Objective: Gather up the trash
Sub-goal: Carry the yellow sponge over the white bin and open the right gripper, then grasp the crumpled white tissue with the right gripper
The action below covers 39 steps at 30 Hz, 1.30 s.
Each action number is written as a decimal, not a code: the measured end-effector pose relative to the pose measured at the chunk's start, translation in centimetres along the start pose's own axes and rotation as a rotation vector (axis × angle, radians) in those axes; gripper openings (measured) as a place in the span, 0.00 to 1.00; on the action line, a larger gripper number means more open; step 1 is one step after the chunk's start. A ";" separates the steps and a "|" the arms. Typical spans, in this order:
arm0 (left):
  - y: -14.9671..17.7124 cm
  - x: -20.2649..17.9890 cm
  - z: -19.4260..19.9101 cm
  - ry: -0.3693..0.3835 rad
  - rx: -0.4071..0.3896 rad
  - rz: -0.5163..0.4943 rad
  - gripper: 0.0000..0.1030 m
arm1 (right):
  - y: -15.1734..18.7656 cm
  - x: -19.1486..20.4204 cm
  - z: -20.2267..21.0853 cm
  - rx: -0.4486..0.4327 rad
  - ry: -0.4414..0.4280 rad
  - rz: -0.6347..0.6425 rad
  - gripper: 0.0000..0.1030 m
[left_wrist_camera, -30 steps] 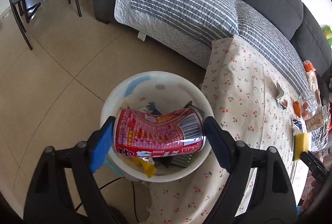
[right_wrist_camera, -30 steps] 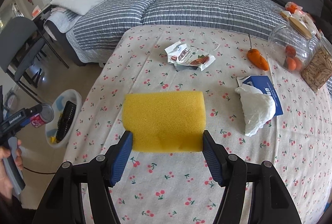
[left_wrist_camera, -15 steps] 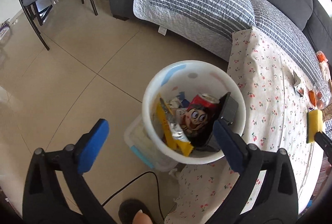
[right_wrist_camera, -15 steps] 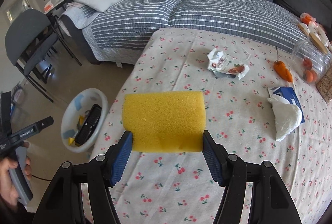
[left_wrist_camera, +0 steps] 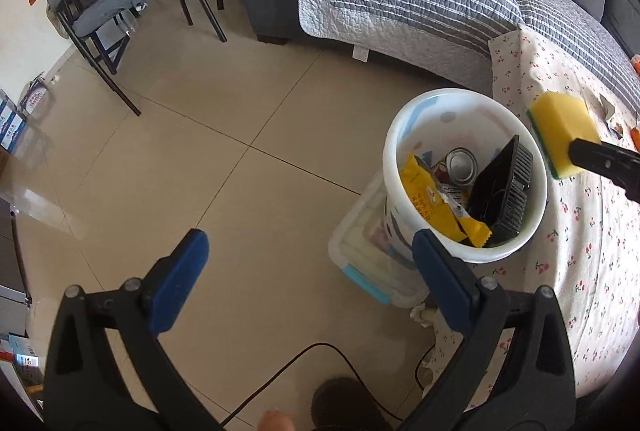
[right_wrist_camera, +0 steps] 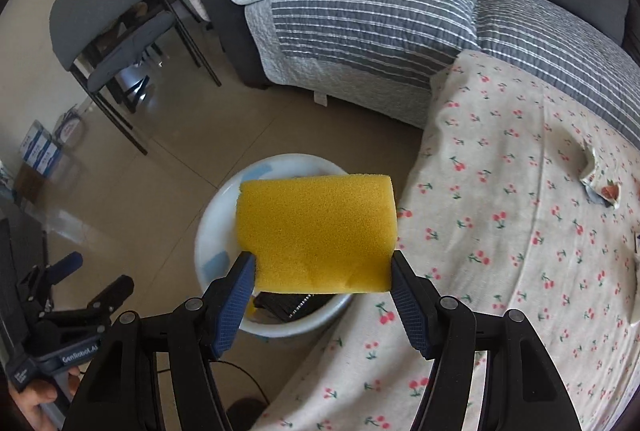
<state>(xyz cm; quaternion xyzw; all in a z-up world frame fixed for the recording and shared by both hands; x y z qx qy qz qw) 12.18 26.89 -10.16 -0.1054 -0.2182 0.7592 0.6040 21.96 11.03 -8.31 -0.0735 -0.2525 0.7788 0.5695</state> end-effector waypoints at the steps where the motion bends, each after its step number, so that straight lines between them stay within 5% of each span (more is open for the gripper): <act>1: 0.0 0.1 -0.1 0.001 0.003 -0.002 0.98 | -0.2 0.6 -0.4 0.002 0.003 0.007 0.66; 9: 0.0 0.3 0.0 0.011 0.004 0.002 0.98 | -1.7 2.1 -1.8 -0.010 -0.051 -0.039 0.82; 18: 0.3 -0.7 0.6 0.022 -0.004 -0.020 0.98 | -1.1 1.2 0.5 -0.025 0.000 0.003 0.82; 39: -0.1 -8.5 3.9 0.131 -0.039 -0.098 0.98 | 6.3 -12.8 8.0 -0.008 0.192 -0.048 0.82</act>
Point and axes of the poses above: each gripper's, at about its wrist camera, not at the fingertips, and z roughly against the way its jaws point, x to its left, y to its underside, the point moved 5 cm from there along -z, roughly the way its jaws point, and after that the axes turned 1 degree about x, right-handed, at the moved point
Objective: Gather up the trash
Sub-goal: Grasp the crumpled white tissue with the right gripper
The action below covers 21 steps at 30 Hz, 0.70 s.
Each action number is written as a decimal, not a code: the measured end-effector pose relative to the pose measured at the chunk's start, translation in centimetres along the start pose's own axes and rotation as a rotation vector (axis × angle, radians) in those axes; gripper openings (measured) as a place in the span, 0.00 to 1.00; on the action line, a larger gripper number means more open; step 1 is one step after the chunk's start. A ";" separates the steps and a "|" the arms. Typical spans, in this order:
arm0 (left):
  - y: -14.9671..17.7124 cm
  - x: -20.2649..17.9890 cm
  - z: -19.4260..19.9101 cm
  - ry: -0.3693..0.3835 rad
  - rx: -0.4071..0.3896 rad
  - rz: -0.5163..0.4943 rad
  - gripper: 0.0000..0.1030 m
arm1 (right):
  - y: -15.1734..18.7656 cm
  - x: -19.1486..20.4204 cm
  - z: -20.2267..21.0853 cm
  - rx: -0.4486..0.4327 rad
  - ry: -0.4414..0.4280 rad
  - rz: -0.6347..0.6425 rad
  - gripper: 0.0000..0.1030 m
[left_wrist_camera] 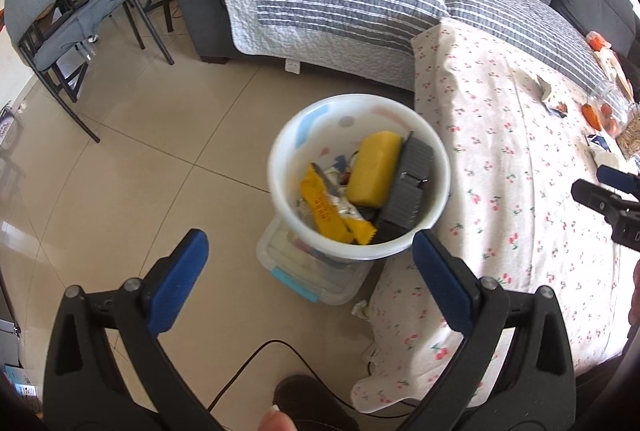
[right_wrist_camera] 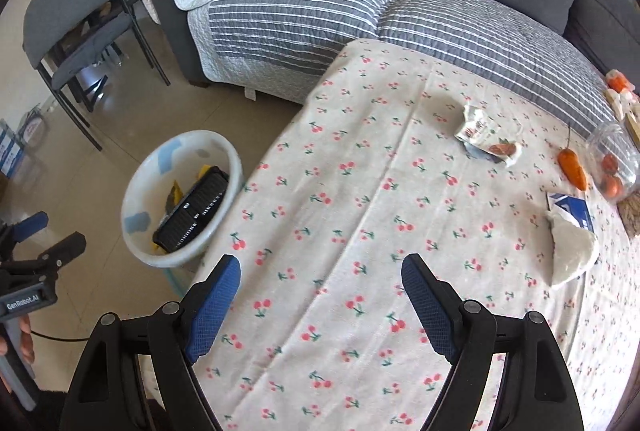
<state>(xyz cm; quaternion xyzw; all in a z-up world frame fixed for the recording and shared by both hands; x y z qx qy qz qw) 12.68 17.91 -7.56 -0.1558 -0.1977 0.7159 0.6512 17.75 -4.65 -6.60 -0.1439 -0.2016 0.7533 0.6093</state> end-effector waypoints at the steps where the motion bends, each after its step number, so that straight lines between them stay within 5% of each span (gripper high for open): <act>1: -0.1 -0.5 0.0 0.005 -0.001 0.000 0.98 | 0.3 -0.9 0.2 0.001 0.011 -0.007 0.82; 14: -1.8 -8.4 -0.6 0.083 0.005 -0.023 0.98 | 2.8 -16.9 1.4 -0.022 0.210 -0.166 0.82; 21: -2.6 -12.7 -1.9 0.103 0.025 -0.052 0.98 | 2.7 -22.5 1.0 -0.035 0.250 -0.204 0.76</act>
Point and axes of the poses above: each gripper's, at about its wrist camera, not at the fingertips, and z roughly against the way its jaws point, x to its left, y to its underside, the point moved 5 cm from there along -z, roughly the way its jaws point, and after that the axes turned 1 degree about x, right-handed, at the moved point
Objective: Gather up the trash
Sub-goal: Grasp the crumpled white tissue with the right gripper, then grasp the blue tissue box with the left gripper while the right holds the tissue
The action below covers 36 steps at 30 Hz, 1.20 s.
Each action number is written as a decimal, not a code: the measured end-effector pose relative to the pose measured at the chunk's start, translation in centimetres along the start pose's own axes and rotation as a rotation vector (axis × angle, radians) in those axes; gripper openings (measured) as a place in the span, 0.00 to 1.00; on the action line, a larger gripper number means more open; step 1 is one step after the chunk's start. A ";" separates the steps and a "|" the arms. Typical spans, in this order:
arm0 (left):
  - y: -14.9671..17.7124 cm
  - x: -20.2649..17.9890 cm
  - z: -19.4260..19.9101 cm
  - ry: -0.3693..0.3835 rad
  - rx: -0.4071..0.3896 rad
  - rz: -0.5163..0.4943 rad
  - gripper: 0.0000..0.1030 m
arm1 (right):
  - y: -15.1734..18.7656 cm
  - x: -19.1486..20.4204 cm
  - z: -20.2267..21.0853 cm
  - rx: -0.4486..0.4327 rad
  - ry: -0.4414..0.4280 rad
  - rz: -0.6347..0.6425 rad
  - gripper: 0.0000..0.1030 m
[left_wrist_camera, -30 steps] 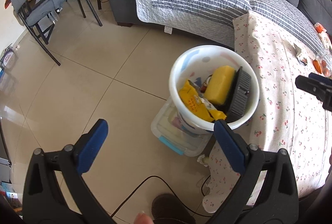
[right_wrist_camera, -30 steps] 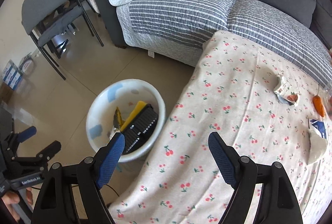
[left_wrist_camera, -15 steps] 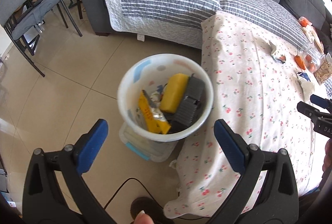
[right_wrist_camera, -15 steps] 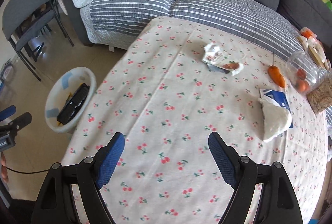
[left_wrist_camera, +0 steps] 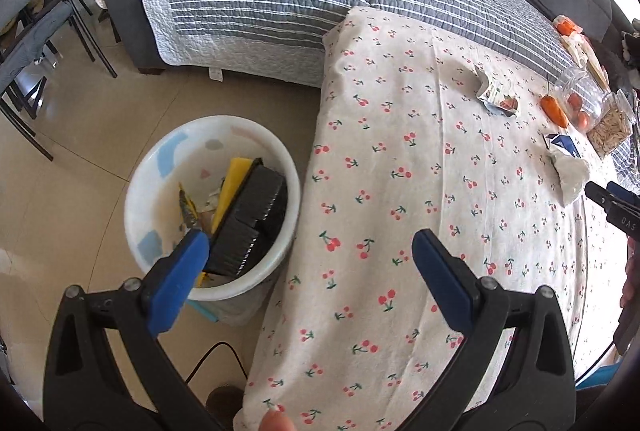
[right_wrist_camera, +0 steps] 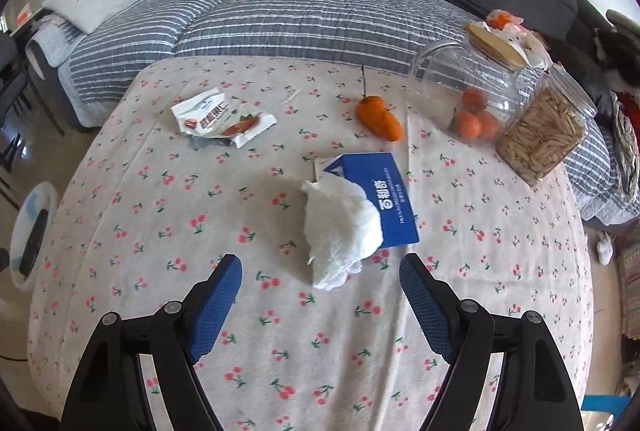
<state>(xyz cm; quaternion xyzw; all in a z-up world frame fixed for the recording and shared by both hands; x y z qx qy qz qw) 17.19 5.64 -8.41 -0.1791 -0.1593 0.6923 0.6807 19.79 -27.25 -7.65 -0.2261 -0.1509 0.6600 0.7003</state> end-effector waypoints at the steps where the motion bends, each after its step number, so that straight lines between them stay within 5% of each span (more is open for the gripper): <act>1: -0.1 -0.5 -0.3 0.004 0.005 -0.005 0.98 | -0.1 -0.2 -0.3 -0.002 0.005 0.011 0.73; 11: -0.7 -4.6 -2.0 0.029 0.035 -0.042 0.98 | -0.8 0.3 -4.0 0.017 0.079 0.108 0.56; 15: -0.6 -5.4 -2.4 0.028 0.044 -0.055 0.98 | -0.9 0.4 -4.7 0.012 0.098 0.130 0.33; 25: -0.4 -7.1 -2.4 0.049 0.053 -0.075 0.98 | -1.2 -0.6 0.2 -0.053 -0.173 0.008 0.28; 29: -0.3 -9.5 -2.2 0.086 0.063 -0.103 0.98 | -1.0 -3.9 2.8 -0.107 -0.132 -0.038 0.28; 36: -0.6 -17.0 -2.3 0.143 0.075 -0.168 0.98 | 1.6 -11.7 3.1 -0.076 -0.057 -0.179 0.28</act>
Point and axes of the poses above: each gripper's, at about its wrist camera, not at the fingertips, and z roughly against the way its jaws point, x to its left, y to its underside, the point moved 5 cm from there along -z, roughly the way its jaws point, and after that the axes turned 1 degree about x, right-handed, at the moved point
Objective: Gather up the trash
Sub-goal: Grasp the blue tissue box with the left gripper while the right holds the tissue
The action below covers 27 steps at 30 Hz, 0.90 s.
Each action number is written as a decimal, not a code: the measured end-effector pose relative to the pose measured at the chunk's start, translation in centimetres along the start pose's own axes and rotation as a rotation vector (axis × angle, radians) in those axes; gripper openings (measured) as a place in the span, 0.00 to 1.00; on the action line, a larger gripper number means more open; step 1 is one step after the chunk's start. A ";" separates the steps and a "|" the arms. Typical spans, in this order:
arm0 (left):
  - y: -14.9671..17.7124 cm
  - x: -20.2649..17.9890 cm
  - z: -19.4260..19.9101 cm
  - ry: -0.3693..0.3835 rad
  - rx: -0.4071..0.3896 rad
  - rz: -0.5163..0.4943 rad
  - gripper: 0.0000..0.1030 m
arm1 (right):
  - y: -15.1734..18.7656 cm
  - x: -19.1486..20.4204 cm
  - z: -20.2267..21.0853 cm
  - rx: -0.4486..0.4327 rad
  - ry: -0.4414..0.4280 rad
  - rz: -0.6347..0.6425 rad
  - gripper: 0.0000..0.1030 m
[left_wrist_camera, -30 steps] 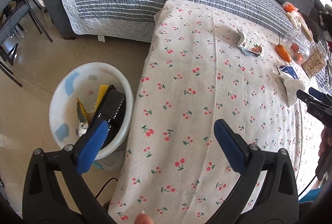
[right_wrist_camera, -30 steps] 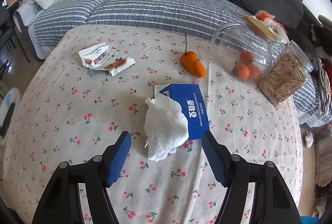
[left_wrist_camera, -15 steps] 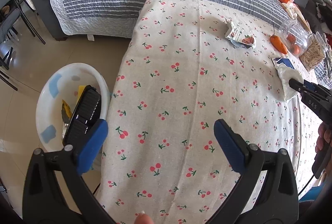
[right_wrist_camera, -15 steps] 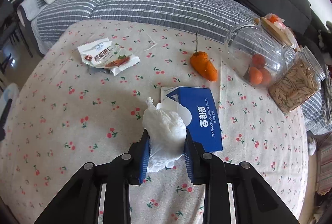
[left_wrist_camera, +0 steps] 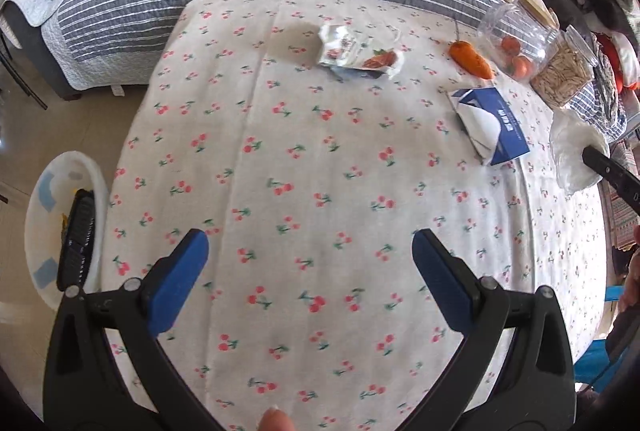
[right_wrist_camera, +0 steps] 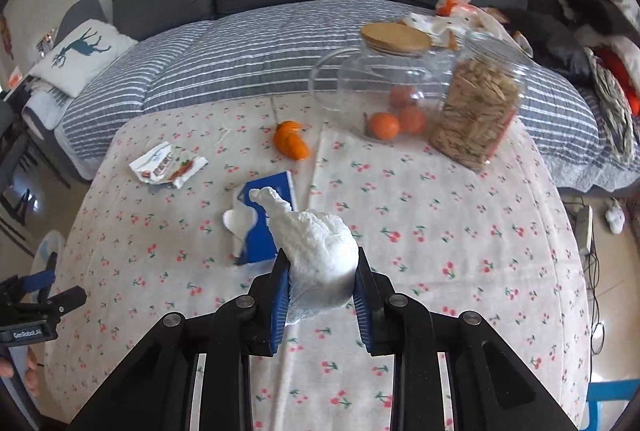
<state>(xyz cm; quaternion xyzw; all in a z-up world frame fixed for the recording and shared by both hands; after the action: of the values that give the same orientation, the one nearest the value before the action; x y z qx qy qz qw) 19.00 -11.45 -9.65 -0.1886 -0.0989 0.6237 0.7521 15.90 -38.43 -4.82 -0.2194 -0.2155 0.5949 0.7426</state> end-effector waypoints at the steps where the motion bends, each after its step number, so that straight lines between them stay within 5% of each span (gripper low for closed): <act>1: -0.3 -1.2 -0.2 0.008 0.000 -0.006 0.98 | 0.2 -0.9 0.1 0.000 0.010 -0.005 0.28; 9: -3.0 -11.1 -3.3 0.105 -0.010 0.008 0.97 | 2.1 -6.9 0.1 0.039 0.031 -0.074 0.28; 14: -4.3 -15.5 -5.8 0.126 -0.004 0.031 0.87 | 2.6 -9.0 -0.2 0.055 0.019 -0.127 0.28; 20: -5.2 -18.0 -7.3 0.130 -0.018 0.050 0.71 | 2.8 -10.4 -0.1 0.057 -0.012 -0.180 0.28; 23: -5.3 -18.5 -7.8 0.121 -0.006 0.054 0.56 | 2.7 -10.6 0.0 0.055 -0.021 -0.197 0.28; 27: -5.1 -18.4 -7.7 0.116 -0.008 0.054 0.51 | 2.7 -10.6 0.2 0.053 -0.021 -0.197 0.28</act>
<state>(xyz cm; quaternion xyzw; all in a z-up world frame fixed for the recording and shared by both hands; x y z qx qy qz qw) 22.81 -31.41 -13.04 -0.2300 -0.0524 0.6314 0.7387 11.59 -48.23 -6.88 -0.1709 -0.2280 0.5269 0.8008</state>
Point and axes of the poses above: each gripper's, at about its wrist camera, not at the fingertips, and z roughly against the way its jaws point, x to its left, y to its underside, the point moved 5 cm from there along -z, roughly the way its jaws point, and after that the axes turned 1 degree about x, right-handed, at the moved point
